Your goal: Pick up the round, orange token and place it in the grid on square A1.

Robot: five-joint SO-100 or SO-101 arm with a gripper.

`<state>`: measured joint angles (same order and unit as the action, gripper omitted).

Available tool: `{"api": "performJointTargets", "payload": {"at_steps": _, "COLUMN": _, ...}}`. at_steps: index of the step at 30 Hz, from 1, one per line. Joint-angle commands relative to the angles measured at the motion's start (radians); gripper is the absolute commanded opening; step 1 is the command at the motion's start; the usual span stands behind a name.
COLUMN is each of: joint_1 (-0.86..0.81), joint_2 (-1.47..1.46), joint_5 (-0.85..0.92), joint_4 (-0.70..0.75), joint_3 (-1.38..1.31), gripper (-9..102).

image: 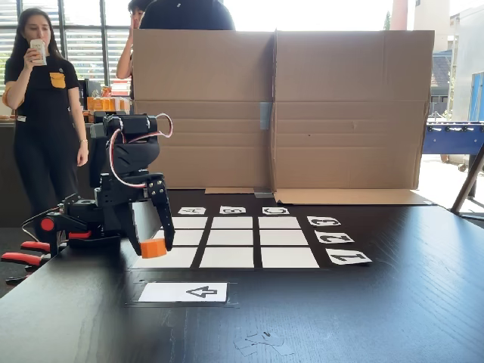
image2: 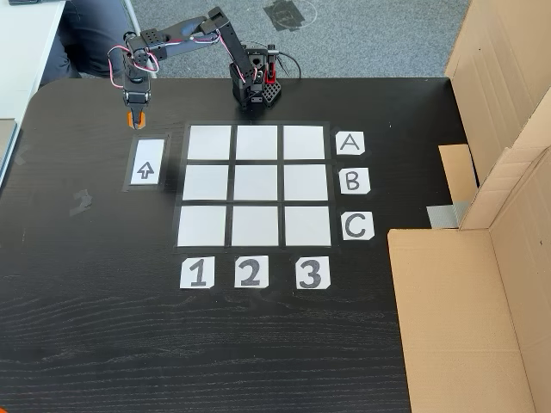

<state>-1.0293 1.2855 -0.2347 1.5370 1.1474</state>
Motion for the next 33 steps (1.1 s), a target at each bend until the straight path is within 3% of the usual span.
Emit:
{"api": "performJointTargets", "payload": {"at_steps": 1, "joint_1": -0.009, "joint_2": 0.21, "joint_5": 0.029, "joint_4": 0.005, "joint_3": 0.129, "gripper": 6}}
{"api": "performJointTargets", "payload": {"at_steps": 16, "joint_1": -0.005, "joint_2": 0.951, "joint_5": 0.156, "joint_4": 0.005, "joint_3": 0.83, "gripper": 6}}
{"api": "performJointTargets", "payload": {"at_steps": 27, "joint_1": 0.038, "joint_2": 1.062, "joint_5": 0.212, "joint_4": -0.023, "joint_3": 1.135, "gripper": 6}}
{"api": "performJointTargets", "payload": {"at_steps": 33, "joint_1": 0.089, "joint_2": 1.068, "joint_5": 0.212, "joint_4": -0.186, "joint_3": 1.275, "gripper": 7}}
